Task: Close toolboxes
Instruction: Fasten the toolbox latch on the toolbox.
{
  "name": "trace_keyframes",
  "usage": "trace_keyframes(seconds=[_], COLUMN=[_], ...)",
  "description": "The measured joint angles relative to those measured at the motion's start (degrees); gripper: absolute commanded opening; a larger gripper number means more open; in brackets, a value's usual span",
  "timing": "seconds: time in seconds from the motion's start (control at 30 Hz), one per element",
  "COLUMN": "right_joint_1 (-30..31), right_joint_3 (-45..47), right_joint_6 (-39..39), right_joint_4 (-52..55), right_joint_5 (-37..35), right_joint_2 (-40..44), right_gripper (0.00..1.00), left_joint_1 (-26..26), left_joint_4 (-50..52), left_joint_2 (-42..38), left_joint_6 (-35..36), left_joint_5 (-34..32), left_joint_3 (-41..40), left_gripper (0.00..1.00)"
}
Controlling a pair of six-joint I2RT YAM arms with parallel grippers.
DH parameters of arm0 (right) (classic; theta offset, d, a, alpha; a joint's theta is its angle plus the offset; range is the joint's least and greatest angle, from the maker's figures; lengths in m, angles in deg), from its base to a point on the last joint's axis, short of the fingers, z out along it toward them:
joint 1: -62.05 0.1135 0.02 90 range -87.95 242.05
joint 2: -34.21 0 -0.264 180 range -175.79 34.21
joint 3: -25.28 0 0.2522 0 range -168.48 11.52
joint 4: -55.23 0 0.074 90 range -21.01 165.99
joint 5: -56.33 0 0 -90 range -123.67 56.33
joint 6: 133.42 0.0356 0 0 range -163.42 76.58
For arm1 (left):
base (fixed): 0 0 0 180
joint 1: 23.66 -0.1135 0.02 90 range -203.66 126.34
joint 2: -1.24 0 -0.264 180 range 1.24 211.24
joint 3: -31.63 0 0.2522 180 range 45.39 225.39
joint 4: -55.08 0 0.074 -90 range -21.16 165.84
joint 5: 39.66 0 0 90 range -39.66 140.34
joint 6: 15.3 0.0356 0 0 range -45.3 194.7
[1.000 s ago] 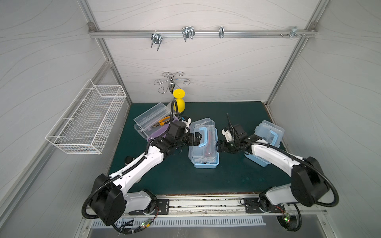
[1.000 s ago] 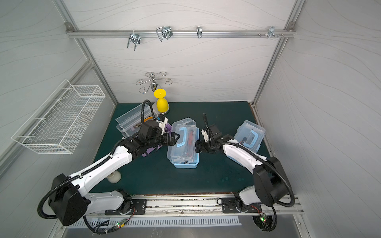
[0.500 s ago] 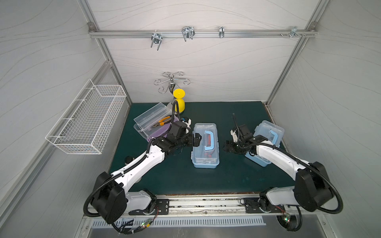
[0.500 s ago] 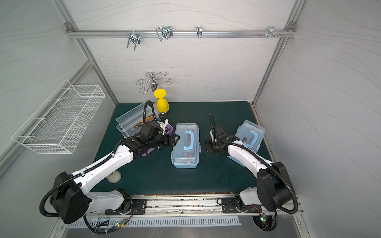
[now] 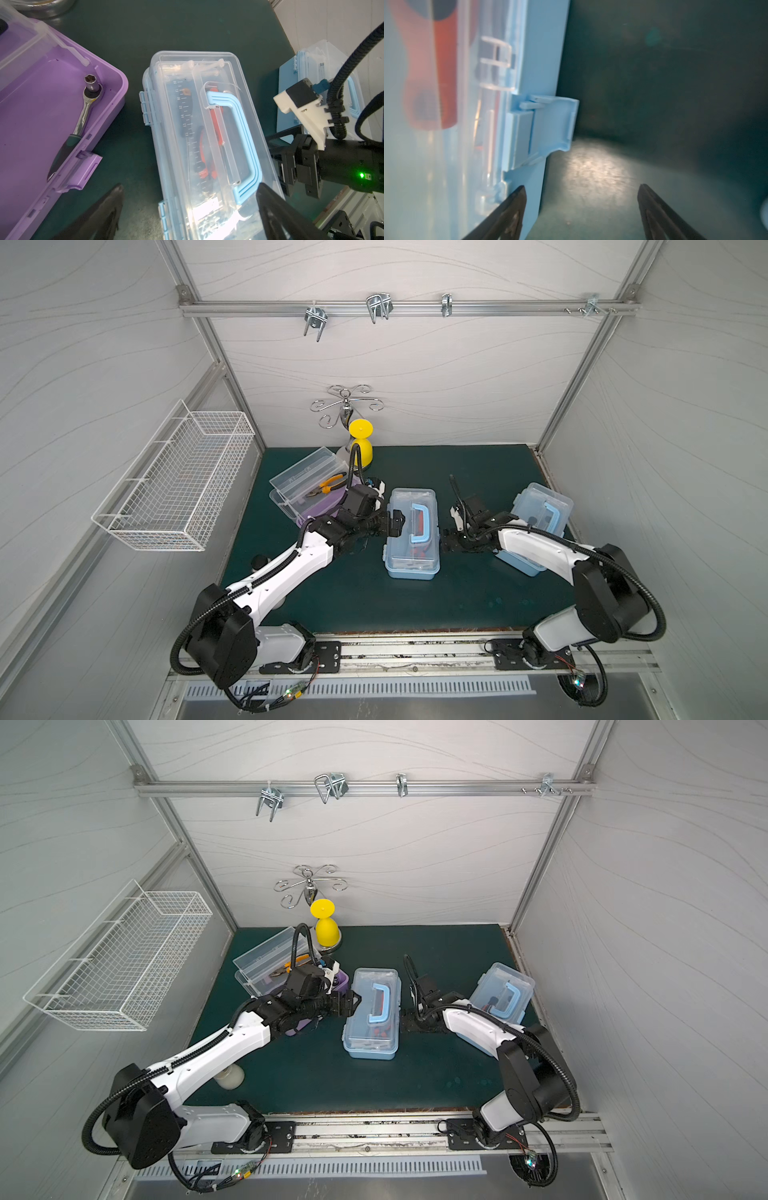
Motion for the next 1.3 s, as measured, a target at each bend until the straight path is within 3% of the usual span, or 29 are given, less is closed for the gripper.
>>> trace_keyframes(seconds=[0.43, 0.73, 1.3], right_joint_1=[4.74, 8.00, 12.96], right_joint_3=[2.25, 11.69, 14.47], right_joint_6=[1.29, 2.82, 4.17], right_joint_4=[-9.25, -19.28, -39.63], right_joint_5=[4.96, -1.66, -16.00], right_joint_2=[-0.55, -0.50, -7.26], right_gripper=[0.85, 0.85, 0.84], left_joint_1=[0.00, 0.44, 2.34], left_joint_4=[2.29, 4.09, 4.39], left_joint_2=[3.45, 10.10, 13.73], left_joint_6=[2.29, 3.50, 4.00], left_joint_5=[-2.95, -5.81, -9.38], left_joint_3=[4.31, 5.53, 6.19], left_gripper=[0.99, 0.98, 0.98])
